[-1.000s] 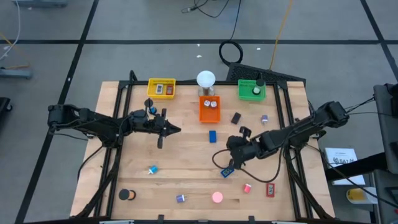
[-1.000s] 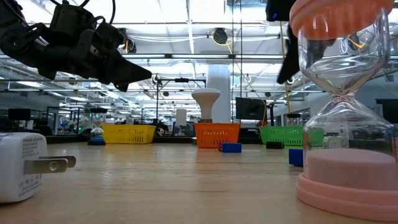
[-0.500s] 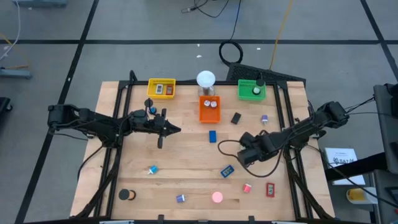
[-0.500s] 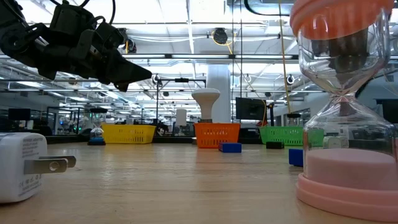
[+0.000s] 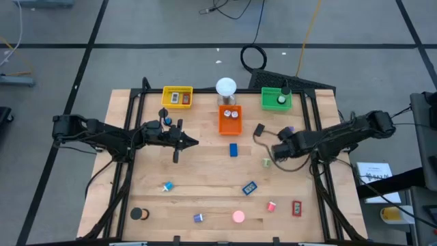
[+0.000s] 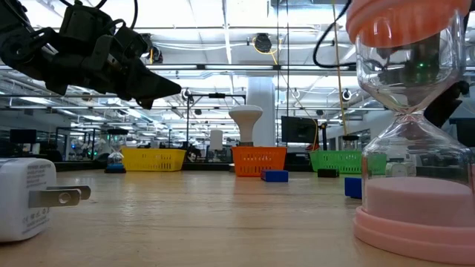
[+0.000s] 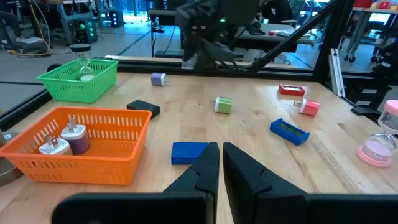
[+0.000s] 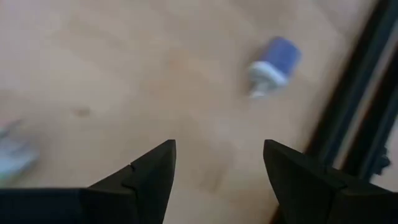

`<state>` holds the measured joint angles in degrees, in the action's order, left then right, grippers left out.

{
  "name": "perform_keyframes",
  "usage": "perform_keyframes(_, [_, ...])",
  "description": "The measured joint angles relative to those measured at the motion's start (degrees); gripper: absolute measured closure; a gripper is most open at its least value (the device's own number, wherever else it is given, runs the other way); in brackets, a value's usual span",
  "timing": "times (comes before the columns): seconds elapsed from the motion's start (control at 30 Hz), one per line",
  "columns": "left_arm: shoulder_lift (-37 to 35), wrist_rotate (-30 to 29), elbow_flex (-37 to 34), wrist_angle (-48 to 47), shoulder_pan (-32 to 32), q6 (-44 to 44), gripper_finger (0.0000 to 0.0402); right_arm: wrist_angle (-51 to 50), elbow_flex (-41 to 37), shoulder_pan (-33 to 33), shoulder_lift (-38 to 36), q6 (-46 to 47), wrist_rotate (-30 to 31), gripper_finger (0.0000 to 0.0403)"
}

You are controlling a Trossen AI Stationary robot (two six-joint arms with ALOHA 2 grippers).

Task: Pick & Place Office items
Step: Put the top purple charger adapter into the orange bin

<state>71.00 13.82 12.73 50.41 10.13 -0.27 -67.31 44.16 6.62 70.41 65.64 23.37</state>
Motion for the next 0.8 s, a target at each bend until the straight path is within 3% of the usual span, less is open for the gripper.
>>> perform_keyframes(0.33, [0.0,0.0,0.0,0.0,0.0,0.0,0.0376,10.5,-8.5,-14.0,-9.8,-7.1,3.5,0.0165])
perform_keyframes(0.6, [0.0,0.0,0.0,0.0,0.0,0.0,0.0376,21.0,-13.5,-24.4,-9.6,-15.3,1.9,0.0165])
perform_keyframes(0.8, [0.0,0.0,0.0,0.0,0.0,0.0,0.0376,24.1,-15.7,-28.6,-8.9,-17.9,1.9,0.0166])
